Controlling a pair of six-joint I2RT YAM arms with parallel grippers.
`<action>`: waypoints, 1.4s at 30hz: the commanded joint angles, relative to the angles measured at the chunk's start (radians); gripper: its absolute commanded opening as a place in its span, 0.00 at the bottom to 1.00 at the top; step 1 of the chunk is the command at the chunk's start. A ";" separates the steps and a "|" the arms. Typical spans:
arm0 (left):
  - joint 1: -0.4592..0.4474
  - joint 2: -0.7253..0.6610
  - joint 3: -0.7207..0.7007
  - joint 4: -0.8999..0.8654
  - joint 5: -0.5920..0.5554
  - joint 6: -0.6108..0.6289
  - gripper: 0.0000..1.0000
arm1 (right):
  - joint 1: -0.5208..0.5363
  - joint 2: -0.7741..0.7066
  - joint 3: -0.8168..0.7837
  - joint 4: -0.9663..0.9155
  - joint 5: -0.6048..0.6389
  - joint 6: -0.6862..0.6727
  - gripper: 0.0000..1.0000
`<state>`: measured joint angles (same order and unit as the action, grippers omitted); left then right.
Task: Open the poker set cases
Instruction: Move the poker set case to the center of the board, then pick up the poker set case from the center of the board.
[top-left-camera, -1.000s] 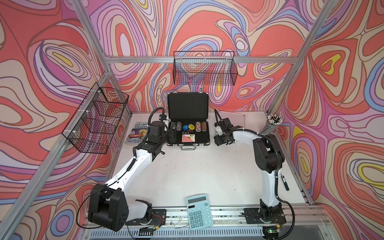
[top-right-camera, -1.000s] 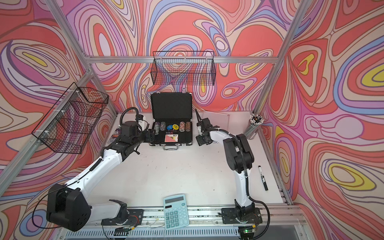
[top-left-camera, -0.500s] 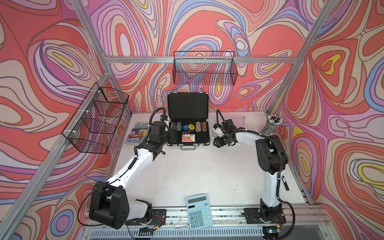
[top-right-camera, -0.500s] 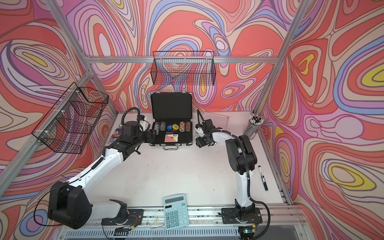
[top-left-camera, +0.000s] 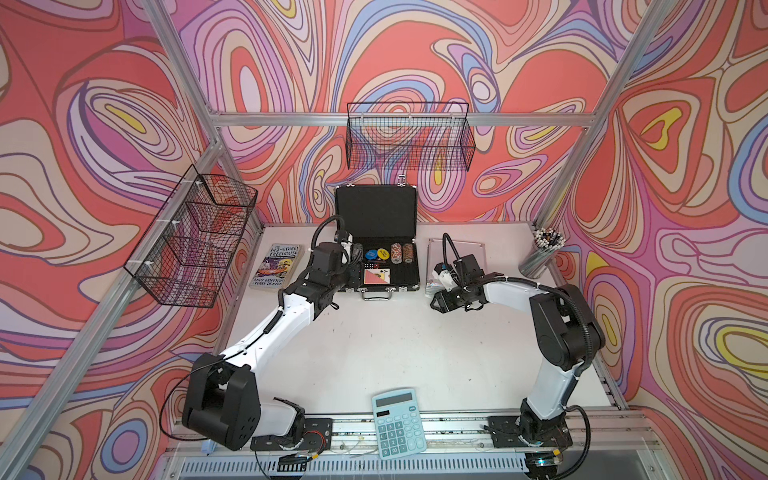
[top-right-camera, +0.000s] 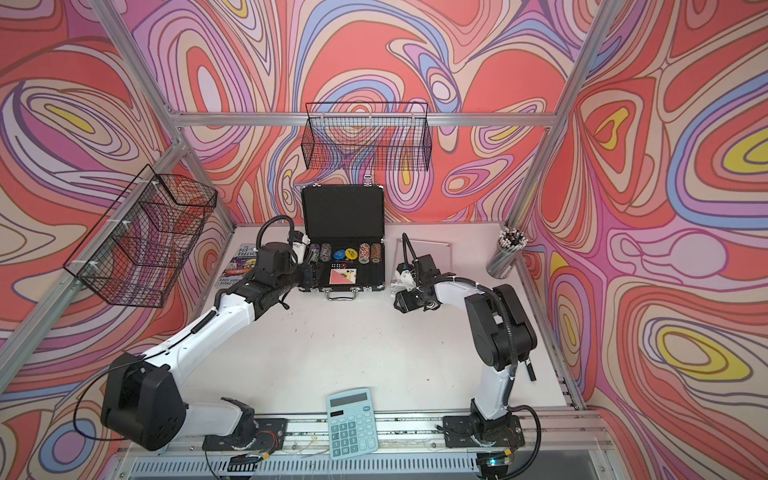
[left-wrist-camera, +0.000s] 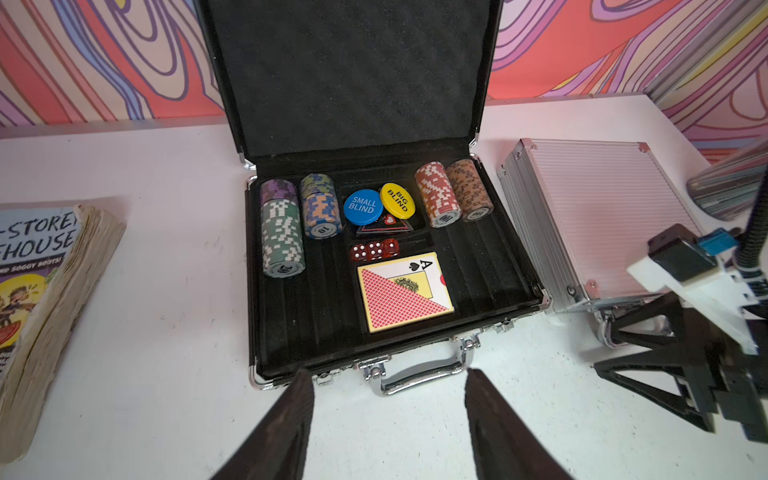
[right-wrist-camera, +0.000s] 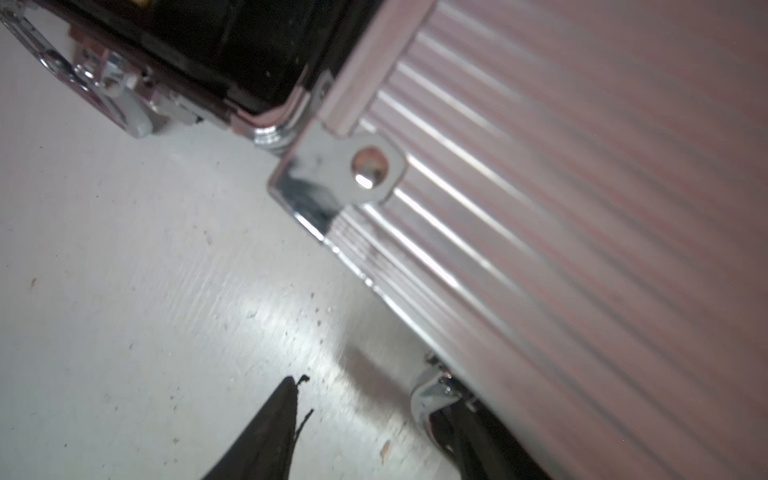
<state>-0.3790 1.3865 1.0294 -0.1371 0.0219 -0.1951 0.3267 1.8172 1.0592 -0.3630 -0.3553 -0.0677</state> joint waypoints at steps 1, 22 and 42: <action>-0.039 0.029 0.044 -0.006 -0.027 0.040 0.60 | 0.011 -0.094 -0.053 -0.059 0.043 0.096 0.63; -0.304 0.168 0.118 0.118 0.001 0.171 0.59 | -0.272 -0.460 -0.441 0.332 0.035 0.506 0.64; -0.384 0.362 0.240 0.149 0.126 0.244 0.59 | -0.289 -0.202 -0.546 0.776 -0.080 0.621 0.55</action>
<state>-0.7460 1.6974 1.2331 -0.0196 0.0792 0.0025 0.0460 1.5955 0.5297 0.3397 -0.4065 0.5194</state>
